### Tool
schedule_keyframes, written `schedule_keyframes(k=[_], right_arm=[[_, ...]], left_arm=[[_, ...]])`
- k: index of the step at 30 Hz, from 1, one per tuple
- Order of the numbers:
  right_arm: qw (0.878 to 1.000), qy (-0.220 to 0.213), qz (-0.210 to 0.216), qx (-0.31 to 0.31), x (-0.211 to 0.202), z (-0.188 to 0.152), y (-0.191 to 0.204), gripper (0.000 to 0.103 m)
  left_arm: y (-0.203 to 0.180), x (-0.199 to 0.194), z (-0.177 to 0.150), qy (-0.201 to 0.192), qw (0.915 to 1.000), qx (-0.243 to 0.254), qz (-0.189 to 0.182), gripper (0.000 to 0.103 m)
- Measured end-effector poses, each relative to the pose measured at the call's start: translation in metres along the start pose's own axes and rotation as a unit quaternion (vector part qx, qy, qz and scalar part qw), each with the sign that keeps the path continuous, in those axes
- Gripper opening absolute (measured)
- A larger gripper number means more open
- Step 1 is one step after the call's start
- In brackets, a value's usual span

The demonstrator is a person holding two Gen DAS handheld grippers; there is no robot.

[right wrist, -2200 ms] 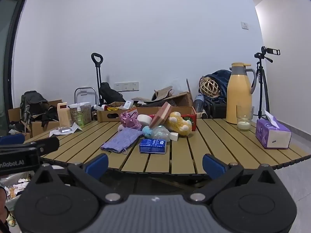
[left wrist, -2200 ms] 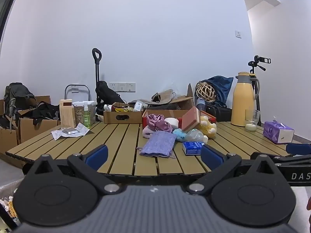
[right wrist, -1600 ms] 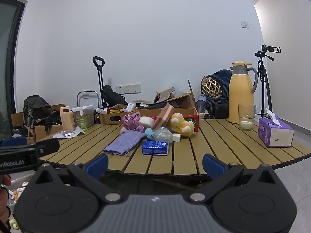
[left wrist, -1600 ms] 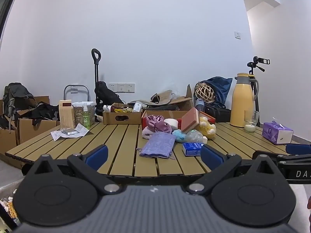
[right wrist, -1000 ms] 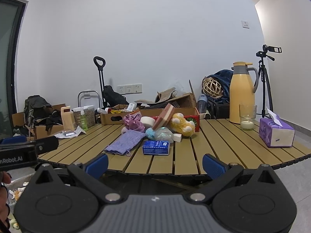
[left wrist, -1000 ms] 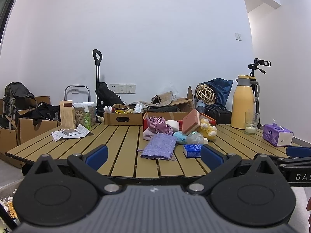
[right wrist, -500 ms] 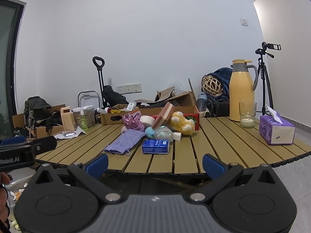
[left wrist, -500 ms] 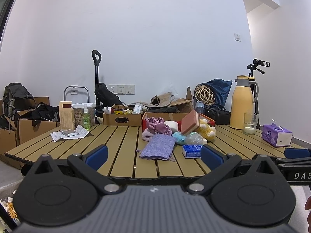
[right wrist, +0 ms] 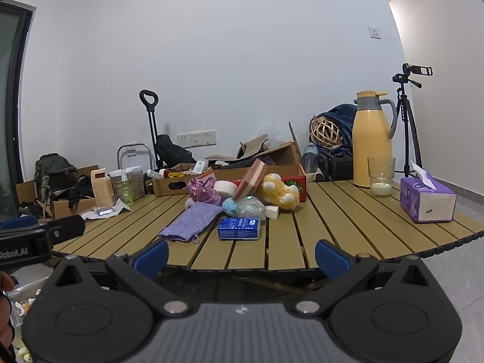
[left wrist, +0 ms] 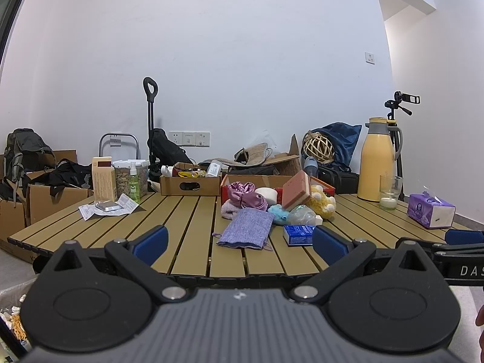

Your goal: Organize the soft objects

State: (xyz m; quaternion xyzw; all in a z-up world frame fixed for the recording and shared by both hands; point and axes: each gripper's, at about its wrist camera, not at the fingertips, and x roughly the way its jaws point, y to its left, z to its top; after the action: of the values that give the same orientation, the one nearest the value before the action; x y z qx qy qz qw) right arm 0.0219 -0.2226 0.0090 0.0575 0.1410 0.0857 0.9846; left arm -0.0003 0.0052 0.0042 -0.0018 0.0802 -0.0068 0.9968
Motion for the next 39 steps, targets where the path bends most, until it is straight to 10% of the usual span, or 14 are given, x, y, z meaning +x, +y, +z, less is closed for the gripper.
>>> schedule_keyframes(k=[29,39], right_arm=[[1.000,-0.004,-0.009,-0.013,0.000,0.000,0.002,0.103],[0.999,-0.010,-0.029,-0.022,0.059,0.007,-0.016,0.103]], left_arm=[[-0.001,0.007,-0.004,0.004,1.0000,0.007,0.001,0.103],[0.006,0.082,-0.007,0.043,0.9989,-0.010,-0.016,0.103]])
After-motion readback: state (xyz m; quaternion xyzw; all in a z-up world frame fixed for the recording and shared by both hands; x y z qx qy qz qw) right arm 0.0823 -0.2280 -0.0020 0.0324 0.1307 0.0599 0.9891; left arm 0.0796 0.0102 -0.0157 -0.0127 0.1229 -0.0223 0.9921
